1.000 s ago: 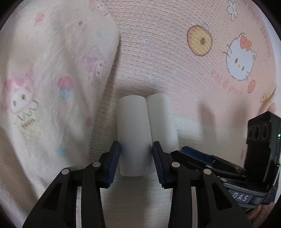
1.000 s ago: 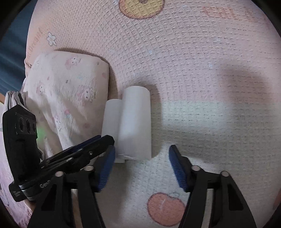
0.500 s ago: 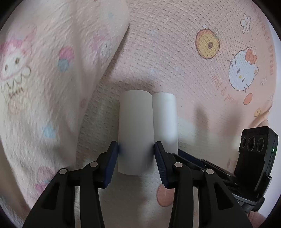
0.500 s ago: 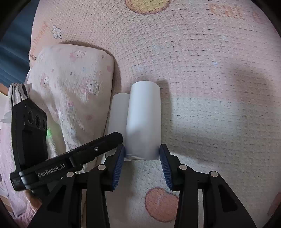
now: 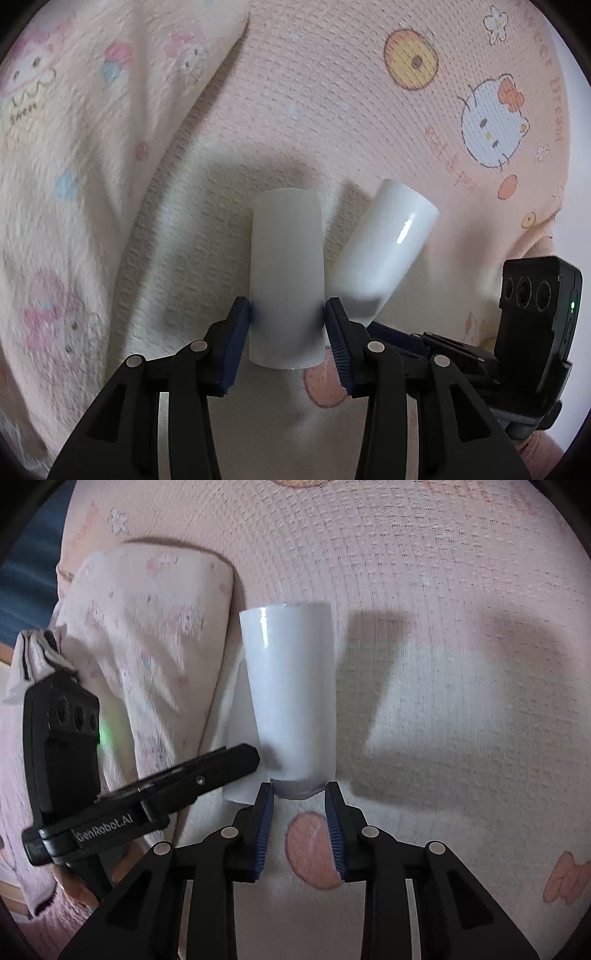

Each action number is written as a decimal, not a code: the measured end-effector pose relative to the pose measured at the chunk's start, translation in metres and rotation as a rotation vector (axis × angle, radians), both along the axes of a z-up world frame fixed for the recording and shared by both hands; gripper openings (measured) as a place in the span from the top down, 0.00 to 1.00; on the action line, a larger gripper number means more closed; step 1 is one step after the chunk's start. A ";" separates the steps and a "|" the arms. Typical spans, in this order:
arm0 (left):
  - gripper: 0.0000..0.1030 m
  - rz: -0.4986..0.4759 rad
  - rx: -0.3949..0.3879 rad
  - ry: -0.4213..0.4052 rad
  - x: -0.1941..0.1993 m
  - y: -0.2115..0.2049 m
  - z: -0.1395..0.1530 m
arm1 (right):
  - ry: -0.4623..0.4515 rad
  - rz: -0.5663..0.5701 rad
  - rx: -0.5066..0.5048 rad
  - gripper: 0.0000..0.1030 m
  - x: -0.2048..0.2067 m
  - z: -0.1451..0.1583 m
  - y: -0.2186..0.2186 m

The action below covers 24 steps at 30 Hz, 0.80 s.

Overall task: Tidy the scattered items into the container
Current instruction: 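Close the left tool on one white tube while the right tool grasps the other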

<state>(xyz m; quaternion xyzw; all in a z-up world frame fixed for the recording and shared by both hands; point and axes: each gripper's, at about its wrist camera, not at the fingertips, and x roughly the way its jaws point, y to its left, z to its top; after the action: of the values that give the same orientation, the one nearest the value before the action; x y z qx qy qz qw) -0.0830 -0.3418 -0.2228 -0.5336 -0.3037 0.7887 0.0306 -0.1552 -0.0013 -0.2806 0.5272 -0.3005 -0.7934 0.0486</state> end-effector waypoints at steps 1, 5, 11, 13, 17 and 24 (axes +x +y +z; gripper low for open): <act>0.55 -0.001 0.005 -0.001 0.001 -0.002 0.001 | -0.009 0.000 0.001 0.75 0.003 0.000 -0.001; 0.55 -0.018 0.000 -0.013 -0.005 0.001 0.001 | -0.061 -0.004 -0.048 0.75 0.006 -0.007 0.003; 0.50 -0.024 -0.008 -0.062 -0.015 0.006 -0.003 | -0.071 -0.124 -0.068 0.50 0.000 -0.007 0.018; 0.49 -0.003 0.007 -0.071 -0.018 0.004 -0.006 | -0.087 -0.140 -0.072 0.45 -0.009 -0.011 0.027; 0.48 0.011 -0.007 -0.063 -0.024 0.007 -0.005 | -0.103 -0.220 -0.144 0.45 0.002 -0.022 0.046; 0.53 -0.118 -0.117 -0.037 -0.037 0.030 0.002 | -0.130 -0.323 -0.165 0.42 -0.004 -0.028 0.052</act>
<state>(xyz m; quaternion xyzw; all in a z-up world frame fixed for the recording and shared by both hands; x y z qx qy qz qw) -0.1199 -0.3121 -0.2205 -0.5662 -0.2256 0.7918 0.0403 -0.1588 0.0511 -0.3084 0.5166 -0.4478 -0.7277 -0.0558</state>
